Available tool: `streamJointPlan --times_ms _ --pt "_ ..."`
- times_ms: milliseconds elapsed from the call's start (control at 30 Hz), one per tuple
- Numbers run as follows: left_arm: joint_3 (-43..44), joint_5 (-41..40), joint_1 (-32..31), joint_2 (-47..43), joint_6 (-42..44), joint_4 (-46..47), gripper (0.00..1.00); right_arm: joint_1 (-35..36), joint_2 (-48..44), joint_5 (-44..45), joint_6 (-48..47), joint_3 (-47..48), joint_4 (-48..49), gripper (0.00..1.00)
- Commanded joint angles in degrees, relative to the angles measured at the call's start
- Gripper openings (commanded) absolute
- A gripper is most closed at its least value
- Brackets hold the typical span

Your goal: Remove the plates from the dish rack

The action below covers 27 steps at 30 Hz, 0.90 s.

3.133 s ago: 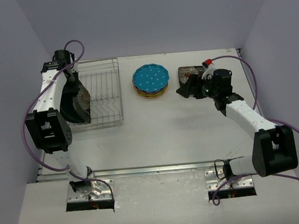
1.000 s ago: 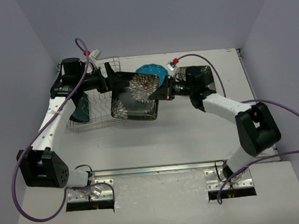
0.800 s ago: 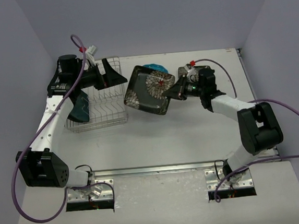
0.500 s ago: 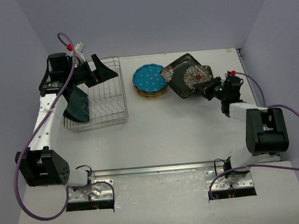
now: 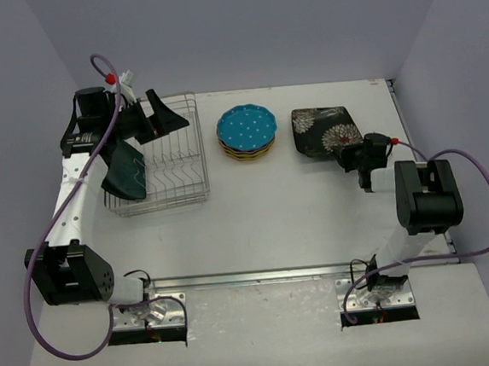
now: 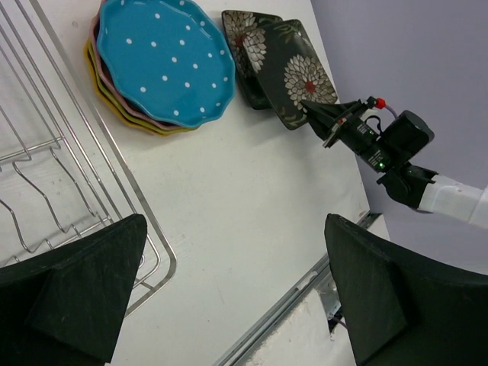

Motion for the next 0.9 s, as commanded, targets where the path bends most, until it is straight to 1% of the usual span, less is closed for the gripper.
streamJointPlan --times_ms 0,333,367,500,533,700,767,833,867 --pt "1.27 -0.12 0.76 -0.47 0.80 1.20 1.00 -0.55 1.44 4.24 5.79 5.04 11.20 0.00" --pt "0.48 -1.21 0.85 -0.29 0.97 0.81 1.00 -0.55 8.74 4.36 8.69 11.92 11.29 0.00" --pt "0.48 -1.33 0.85 -0.26 0.92 0.76 1.00 -0.55 9.44 4.24 8.92 12.65 11.29 0.01" --pt "0.56 -1.79 0.92 -0.01 0.60 0.95 1.00 -0.32 11.56 4.01 9.76 14.41 11.29 0.16" --pt "0.56 -1.80 0.85 0.06 0.38 1.02 1.00 -0.10 12.06 3.87 9.91 14.61 11.30 0.24" --pt "0.61 -2.32 0.81 0.15 0.08 1.11 1.00 0.99 11.71 3.69 10.48 13.26 11.73 0.41" --pt "0.76 -2.39 0.85 0.06 0.04 1.09 1.00 1.58 10.87 3.57 10.50 12.20 11.73 0.57" --pt "0.82 -2.32 0.85 0.06 0.03 1.02 1.00 2.03 10.26 3.16 10.42 11.60 11.64 0.58" --pt "0.74 -2.32 0.85 -0.03 -0.05 1.11 1.00 2.55 9.49 2.98 10.26 10.91 11.64 0.63"
